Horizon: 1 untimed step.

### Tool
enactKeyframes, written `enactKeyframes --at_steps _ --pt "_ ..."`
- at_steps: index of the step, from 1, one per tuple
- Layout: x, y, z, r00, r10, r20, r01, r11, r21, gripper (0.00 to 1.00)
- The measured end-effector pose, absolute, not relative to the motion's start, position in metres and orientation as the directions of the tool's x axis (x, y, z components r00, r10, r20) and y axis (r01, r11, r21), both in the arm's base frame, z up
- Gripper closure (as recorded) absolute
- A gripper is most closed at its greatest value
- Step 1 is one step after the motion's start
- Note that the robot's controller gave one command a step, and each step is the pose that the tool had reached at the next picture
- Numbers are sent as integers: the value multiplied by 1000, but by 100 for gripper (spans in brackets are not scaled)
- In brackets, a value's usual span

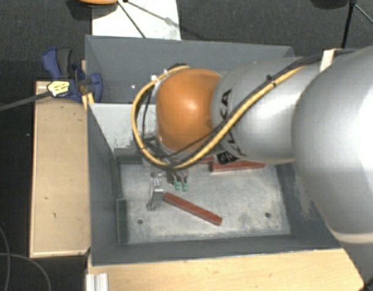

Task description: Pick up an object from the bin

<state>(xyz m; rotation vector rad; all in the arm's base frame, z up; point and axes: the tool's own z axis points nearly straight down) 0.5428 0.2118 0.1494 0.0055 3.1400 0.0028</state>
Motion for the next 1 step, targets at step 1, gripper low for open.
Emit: enactKeyframes --at_steps 1 --pt "536 155 99 -998 -63 -6 -63 998 2 0"
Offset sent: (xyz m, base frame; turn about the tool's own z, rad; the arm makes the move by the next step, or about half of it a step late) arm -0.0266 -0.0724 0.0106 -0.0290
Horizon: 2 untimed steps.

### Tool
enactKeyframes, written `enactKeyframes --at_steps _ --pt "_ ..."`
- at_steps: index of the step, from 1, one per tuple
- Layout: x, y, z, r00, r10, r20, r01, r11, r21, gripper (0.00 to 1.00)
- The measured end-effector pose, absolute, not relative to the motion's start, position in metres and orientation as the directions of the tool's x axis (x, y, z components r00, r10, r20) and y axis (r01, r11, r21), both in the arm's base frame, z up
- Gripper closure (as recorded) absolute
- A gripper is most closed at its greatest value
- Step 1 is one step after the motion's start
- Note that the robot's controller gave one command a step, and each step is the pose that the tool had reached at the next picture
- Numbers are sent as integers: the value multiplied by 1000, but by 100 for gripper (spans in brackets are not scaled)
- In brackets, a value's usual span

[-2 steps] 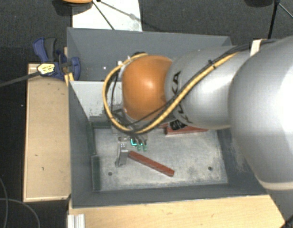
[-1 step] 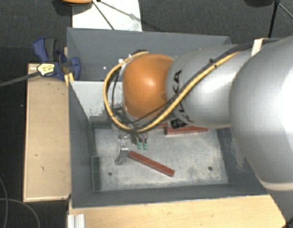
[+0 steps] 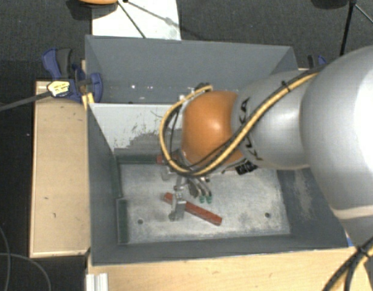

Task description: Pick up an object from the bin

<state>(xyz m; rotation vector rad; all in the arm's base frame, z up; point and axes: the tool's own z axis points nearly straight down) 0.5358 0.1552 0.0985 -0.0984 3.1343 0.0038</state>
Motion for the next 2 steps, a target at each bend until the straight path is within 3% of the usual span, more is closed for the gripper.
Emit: enactKeyframes --at_steps 1,2 --pt "522 129 109 -999 -49 9 -49 999 -3 0" --pt "492 117 113 -1000 10 -5 10 1000 2 0"
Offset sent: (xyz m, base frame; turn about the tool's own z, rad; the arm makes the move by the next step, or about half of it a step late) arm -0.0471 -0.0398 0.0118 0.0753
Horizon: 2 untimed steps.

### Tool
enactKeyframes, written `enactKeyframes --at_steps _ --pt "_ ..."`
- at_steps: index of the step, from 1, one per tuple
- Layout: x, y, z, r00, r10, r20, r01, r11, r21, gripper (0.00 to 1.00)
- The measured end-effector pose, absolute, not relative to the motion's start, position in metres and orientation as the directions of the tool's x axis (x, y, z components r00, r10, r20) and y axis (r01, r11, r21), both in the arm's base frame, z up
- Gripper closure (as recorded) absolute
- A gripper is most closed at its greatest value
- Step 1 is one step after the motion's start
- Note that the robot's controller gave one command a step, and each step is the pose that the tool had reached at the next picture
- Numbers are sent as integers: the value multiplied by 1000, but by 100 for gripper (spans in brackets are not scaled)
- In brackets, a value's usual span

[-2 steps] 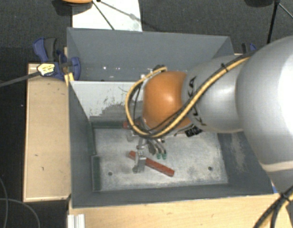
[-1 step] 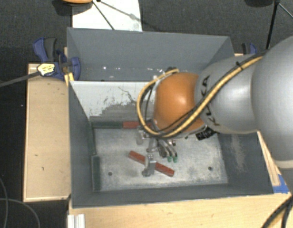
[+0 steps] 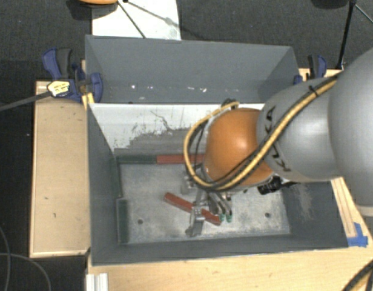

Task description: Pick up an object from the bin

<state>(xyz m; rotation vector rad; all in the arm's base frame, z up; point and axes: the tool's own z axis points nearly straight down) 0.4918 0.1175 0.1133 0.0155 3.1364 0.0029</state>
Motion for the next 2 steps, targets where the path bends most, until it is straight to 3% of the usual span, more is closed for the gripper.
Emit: enactKeyframes --at_steps 1,2 --pt "508 113 68 -998 59 0 59 998 1 0" --pt "502 106 70 -999 35 2 35 999 0 100"
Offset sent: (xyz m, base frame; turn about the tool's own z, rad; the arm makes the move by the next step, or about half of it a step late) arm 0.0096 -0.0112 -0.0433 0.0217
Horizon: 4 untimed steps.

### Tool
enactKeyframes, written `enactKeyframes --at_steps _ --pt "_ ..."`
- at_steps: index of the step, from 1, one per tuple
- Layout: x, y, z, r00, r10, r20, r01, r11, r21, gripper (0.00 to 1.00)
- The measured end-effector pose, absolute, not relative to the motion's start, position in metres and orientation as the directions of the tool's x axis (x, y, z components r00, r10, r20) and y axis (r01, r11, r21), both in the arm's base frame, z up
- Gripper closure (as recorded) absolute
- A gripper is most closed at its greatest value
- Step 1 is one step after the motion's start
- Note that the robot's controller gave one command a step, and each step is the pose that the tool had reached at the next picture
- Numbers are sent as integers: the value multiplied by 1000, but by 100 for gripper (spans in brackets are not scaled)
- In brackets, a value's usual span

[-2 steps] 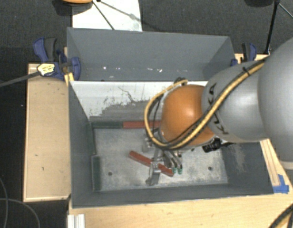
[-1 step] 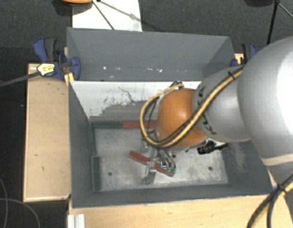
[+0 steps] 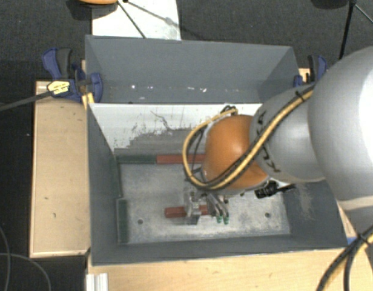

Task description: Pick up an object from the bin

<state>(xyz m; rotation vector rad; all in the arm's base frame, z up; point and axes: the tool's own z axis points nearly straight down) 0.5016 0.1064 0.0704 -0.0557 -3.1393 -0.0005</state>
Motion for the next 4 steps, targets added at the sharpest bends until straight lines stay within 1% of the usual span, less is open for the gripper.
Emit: enactKeyframes --at_steps 2,3,4 --pt "501 106 73 -999 37 2 37 999 0 100" --pt "500 106 93 -999 39 4 39 999 0 100" --pt "502 107 109 -999 42 -4 42 999 2 100"
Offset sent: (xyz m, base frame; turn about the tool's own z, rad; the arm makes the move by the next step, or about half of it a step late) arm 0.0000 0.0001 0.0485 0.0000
